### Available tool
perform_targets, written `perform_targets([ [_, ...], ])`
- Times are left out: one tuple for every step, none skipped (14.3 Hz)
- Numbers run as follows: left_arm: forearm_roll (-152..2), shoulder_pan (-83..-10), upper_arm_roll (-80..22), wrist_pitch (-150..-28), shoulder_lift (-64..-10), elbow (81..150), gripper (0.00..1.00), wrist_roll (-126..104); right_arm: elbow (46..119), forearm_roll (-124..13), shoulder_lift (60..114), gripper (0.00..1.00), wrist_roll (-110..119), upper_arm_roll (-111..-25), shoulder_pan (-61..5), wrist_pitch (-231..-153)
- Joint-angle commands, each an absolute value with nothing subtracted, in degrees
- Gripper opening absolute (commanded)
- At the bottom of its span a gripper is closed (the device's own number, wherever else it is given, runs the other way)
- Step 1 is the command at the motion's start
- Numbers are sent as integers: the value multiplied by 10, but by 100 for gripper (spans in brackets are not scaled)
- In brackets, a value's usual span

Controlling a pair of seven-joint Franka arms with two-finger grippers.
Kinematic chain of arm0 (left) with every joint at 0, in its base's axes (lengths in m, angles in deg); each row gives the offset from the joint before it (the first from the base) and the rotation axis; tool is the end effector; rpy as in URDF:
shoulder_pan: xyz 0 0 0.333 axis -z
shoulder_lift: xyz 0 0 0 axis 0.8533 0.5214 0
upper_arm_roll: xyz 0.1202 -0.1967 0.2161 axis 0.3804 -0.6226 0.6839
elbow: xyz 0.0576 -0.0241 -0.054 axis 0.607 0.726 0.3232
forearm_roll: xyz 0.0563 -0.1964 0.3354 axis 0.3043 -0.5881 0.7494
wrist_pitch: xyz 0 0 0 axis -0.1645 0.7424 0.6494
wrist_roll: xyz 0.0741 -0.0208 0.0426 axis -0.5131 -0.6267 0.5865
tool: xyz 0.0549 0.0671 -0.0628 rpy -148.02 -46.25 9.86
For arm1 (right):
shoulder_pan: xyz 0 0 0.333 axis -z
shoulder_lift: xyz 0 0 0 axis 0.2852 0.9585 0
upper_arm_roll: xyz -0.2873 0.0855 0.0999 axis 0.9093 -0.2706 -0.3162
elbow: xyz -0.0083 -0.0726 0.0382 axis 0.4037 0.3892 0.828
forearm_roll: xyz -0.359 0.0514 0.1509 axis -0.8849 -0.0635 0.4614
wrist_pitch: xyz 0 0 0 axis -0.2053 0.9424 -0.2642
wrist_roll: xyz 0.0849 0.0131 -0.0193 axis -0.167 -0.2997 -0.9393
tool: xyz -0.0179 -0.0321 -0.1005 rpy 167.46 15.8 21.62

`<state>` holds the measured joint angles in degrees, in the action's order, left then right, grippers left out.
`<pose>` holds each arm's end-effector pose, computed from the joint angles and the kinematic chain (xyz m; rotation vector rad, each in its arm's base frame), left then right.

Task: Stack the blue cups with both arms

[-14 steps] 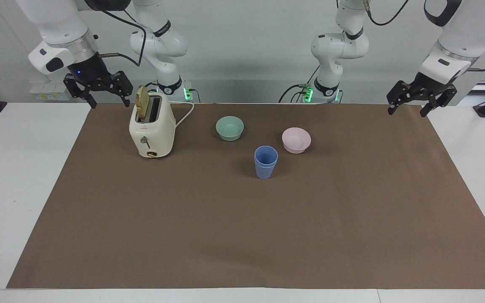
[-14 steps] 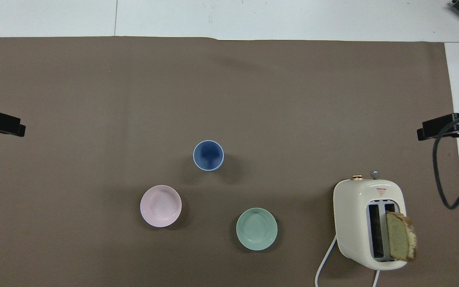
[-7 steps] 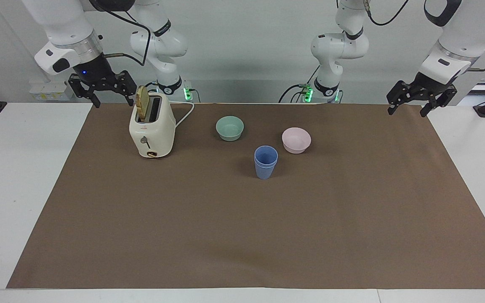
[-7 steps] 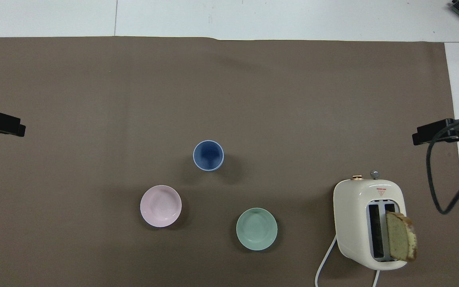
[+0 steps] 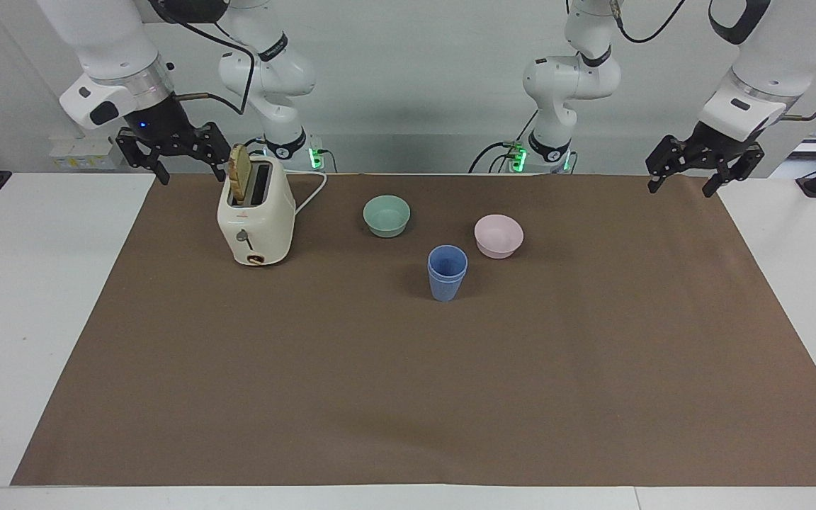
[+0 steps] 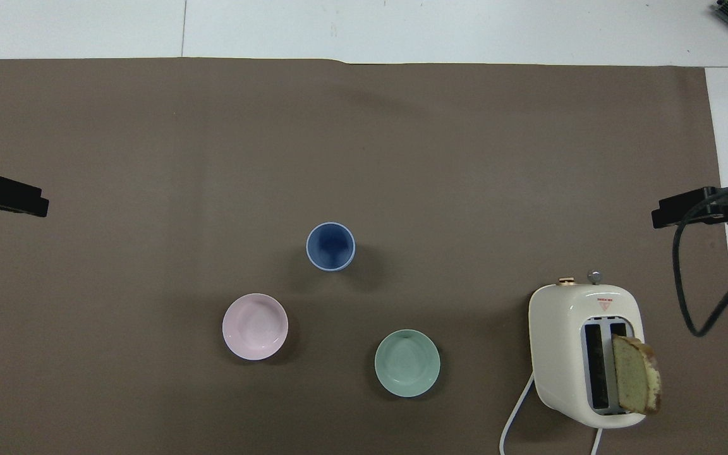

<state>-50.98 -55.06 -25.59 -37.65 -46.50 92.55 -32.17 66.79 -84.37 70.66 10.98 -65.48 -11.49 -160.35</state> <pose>0.5507 -0.0298 0.6453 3.1076 -0.2347 0.0048 0.5424 0.0006 0.6445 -3.1091 -0.0439 0.0294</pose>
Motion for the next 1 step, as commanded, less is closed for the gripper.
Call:
perform_targets([
  [-508, -554, -256, -374, -460, 911, 100, -317, 688, -845, 691, 100, 99, -658, -109, -1616],
])
